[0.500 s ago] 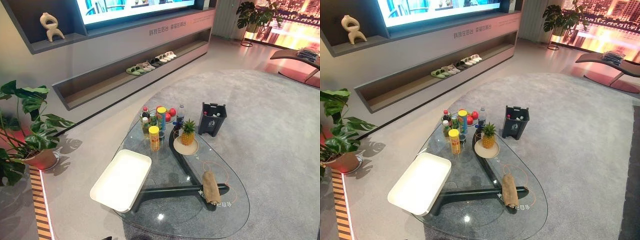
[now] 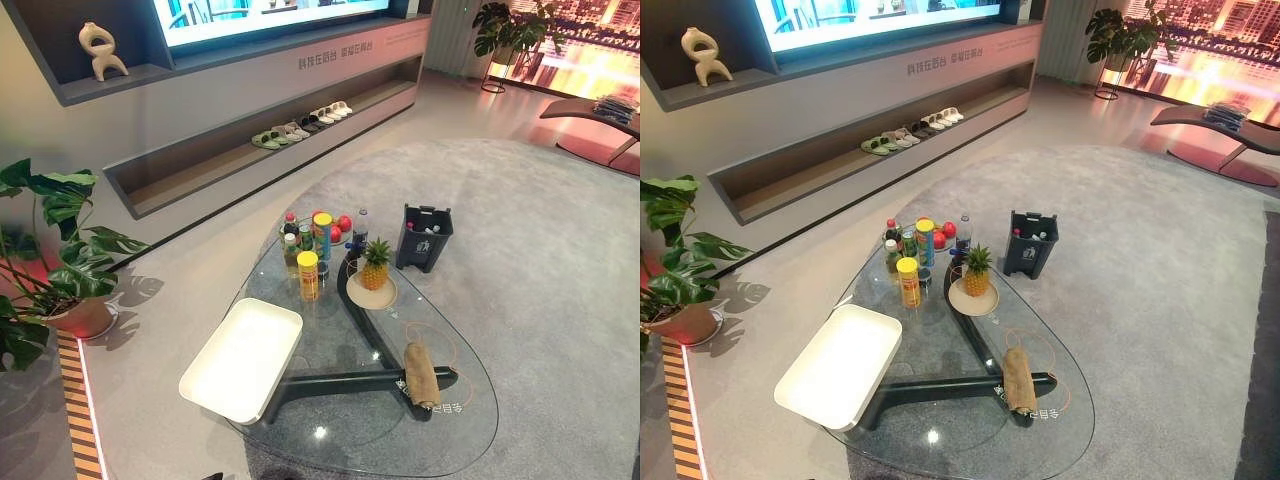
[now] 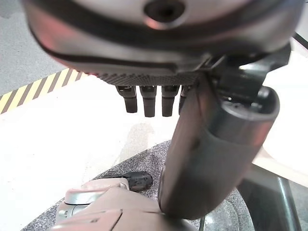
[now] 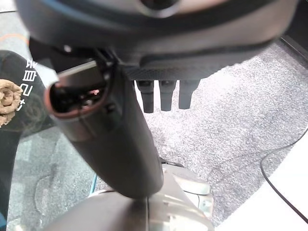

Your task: Wipe the table with a cloth and put it in the basket.

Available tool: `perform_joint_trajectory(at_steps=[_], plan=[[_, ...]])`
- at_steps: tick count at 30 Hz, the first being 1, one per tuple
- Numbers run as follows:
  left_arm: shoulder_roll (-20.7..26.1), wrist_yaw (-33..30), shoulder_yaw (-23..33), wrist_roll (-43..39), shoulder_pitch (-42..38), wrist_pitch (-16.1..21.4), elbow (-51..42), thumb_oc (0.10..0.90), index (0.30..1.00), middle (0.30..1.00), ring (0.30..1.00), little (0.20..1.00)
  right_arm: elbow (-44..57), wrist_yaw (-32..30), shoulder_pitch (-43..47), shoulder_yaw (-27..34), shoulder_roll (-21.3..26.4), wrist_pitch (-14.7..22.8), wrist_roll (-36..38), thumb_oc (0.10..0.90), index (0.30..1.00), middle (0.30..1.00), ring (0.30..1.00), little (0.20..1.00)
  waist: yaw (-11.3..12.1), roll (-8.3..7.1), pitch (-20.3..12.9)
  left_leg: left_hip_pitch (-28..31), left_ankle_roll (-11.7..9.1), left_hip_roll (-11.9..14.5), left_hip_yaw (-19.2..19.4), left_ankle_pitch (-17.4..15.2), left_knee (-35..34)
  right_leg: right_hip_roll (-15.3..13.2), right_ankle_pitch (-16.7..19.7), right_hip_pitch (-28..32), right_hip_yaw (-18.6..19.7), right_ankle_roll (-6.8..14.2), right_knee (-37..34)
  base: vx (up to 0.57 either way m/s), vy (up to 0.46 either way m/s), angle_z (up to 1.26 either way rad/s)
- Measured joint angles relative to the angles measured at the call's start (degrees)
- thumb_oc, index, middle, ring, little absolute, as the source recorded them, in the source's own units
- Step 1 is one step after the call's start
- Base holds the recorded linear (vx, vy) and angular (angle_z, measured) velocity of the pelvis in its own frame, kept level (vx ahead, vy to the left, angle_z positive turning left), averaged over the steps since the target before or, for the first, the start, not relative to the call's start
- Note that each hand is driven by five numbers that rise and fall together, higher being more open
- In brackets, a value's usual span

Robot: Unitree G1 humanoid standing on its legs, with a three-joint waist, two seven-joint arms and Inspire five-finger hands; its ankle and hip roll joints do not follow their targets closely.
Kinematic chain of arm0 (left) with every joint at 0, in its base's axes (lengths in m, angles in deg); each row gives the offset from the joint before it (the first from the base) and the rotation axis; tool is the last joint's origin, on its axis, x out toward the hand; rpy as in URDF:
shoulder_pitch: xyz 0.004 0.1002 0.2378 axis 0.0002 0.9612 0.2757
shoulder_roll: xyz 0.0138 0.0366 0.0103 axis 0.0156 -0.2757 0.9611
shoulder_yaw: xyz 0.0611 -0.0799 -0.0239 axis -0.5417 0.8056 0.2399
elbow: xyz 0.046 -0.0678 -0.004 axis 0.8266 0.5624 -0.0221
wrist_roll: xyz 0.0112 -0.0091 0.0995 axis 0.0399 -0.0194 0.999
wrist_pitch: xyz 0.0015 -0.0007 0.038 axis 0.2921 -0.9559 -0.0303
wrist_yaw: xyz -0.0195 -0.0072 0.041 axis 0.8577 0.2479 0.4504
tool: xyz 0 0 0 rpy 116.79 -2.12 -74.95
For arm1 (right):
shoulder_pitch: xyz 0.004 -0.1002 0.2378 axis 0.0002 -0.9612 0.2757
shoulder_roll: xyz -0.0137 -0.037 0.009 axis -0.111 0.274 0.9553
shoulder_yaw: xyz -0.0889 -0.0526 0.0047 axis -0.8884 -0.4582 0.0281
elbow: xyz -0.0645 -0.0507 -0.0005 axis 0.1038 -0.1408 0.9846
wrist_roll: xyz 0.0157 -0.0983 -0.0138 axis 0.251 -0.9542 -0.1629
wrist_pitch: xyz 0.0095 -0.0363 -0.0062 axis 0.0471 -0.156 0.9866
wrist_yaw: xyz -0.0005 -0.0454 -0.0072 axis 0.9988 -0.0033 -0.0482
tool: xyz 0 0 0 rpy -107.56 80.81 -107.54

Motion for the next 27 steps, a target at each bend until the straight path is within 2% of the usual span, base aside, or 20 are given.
perform_joint_trajectory(at_steps=[10,14,19,27], plan=[[0.62,0.02,-0.12,0.19,-0.61,-0.37,-1.0,0.8,0.9,0.9,0.9,0.9,4.12,-1.47,0.79,1.26,0.62,7.62,0.96,0.8,0.9,0.9,0.9,0.9,0.09,-0.39,2.27,-0.1,-0.01,0.04,0.37,-0.02,0.01,0.02,0.08,-0.27,0.3,0.06,0.0,0.03,-0.014,-0.02],[0.9,0.07,-0.5,0.27,-1.89,-0.23,-1.28,0.8,0.9,0.9,0.9,0.9,10.13,-3.93,1.93,1.01,1.47,11.04,2.11,0.8,0.9,0.9,0.9,0.9,0.13,-0.38,3.64,-2.91,0.15,0.06,1.02,0.11,0.42,0.47,1.17,-3.34,1.2,0.18,0.35,-0.11,-0.017,-0.09],[2.13,-0.62,-3.4,-0.03,-4.86,0.05,-4.77,0.8,0.9,0.9,0.9,0.9,23.14,-11.46,4.63,-1.63,2.44,10.39,4.7,0.8,0.9,0.9,0.9,0.9,-0.54,-0.38,9.03,-7.95,0.91,-0.36,1.16,0.67,2.37,0.03,2.2,-8.19,1.62,0.62,1.69,-0.18,0.022,-0.04],[2.92,-3.63,-4.68,-2.8,-7.36,0.83,-8.41,0.8,0.9,0.9,0.9,0.9,40.75,-22.95,7.05,-2.34,3.16,8.49,5.29,0.8,0.9,0.9,0.9,0.9,-2.08,-0.81,16.2,-11.2,2.14,-1.77,2.55,1.76,2.04,-1.36,2.79,-13.04,3.17,1.62,4.07,-0.09,0.057,-0.08]])
